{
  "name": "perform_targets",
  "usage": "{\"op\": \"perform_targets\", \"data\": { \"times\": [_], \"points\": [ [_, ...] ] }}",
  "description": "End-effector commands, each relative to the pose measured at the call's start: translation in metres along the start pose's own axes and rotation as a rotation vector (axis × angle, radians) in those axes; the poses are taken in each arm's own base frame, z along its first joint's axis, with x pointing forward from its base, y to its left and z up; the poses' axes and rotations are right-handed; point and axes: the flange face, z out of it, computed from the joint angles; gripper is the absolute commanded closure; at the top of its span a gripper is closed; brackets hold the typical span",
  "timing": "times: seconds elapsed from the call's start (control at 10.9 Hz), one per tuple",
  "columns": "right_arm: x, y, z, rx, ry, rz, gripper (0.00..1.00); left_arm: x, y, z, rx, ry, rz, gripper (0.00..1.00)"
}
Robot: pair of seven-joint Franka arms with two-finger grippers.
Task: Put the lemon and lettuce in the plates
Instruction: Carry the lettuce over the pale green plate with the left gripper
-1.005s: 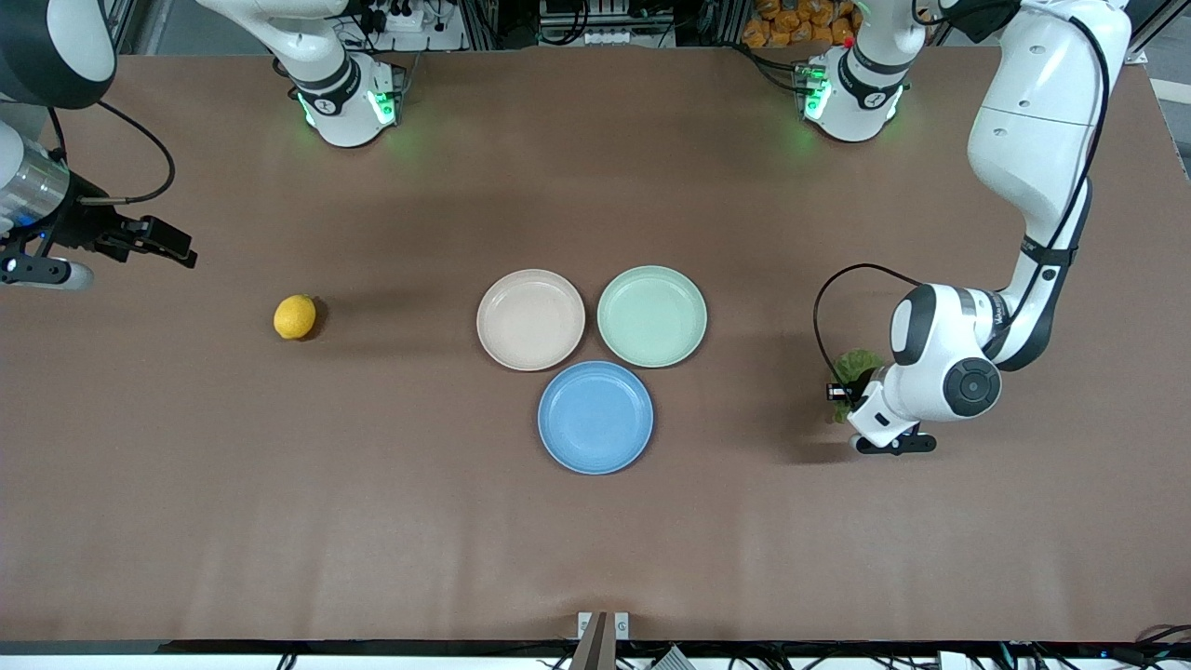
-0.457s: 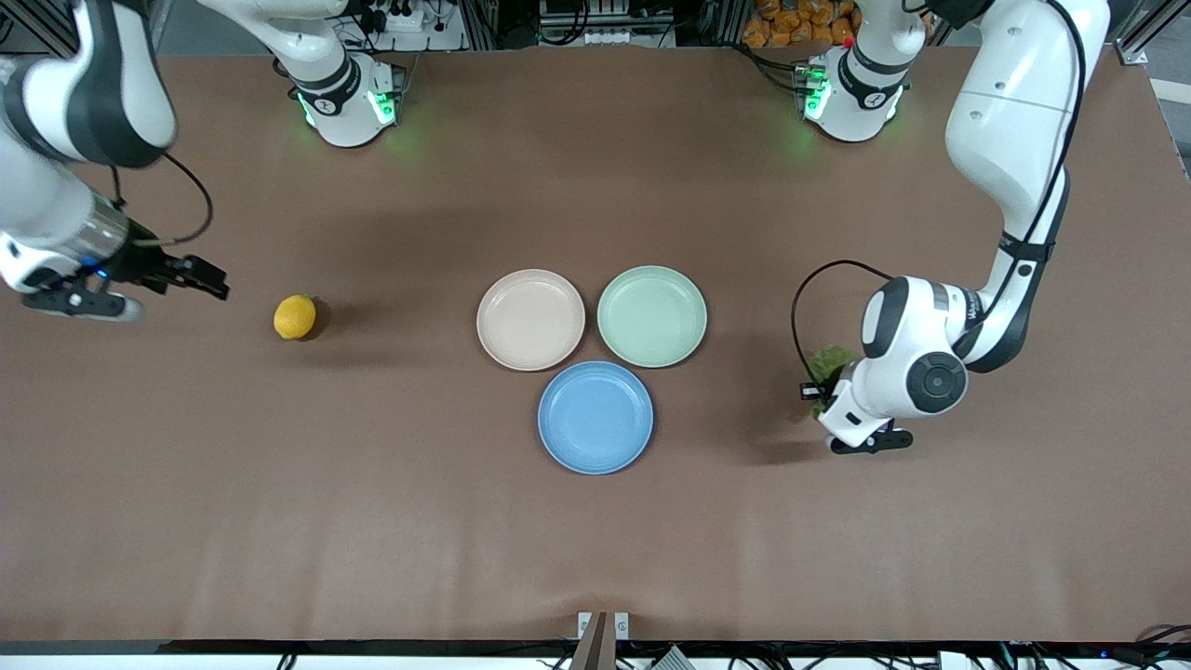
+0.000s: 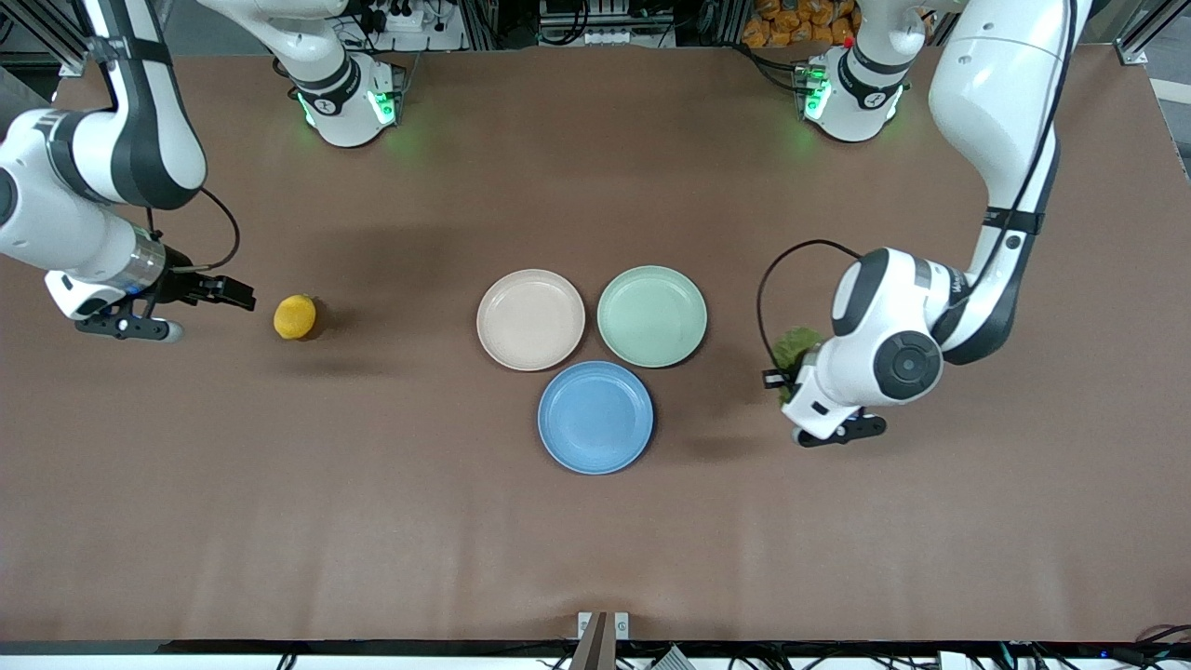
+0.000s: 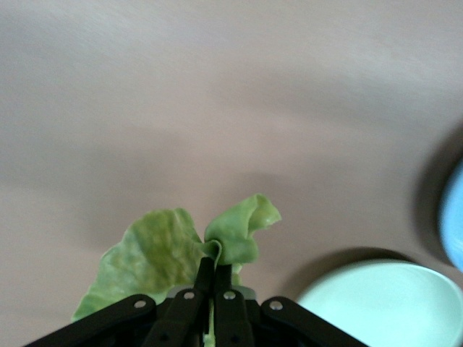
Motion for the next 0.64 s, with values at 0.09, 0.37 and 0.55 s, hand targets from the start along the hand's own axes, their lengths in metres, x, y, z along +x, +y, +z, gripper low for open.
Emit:
{"op": "perform_targets", "data": {
  "times": [0.09, 0.37, 0.55],
  "points": [
    [0.006, 0.003, 0.034, 0.001, -0.039, -0.004, 0.0, -0.034, 0.06, 0.0, -0.034, -0.031, -0.053, 1.0],
    [0.005, 0.003, 0.062, 0.0, -0.016, -0.004, 0.0, -0.058, 0.11, 0.015, -0.04, -0.017, -0.063, 1.0],
    [0.006, 0.001, 0.08, 0.001, -0.01, -0.006, 0.0, -0.083, 0.146, 0.032, -0.048, -0.002, -0.075, 1.0]
  ]
}}
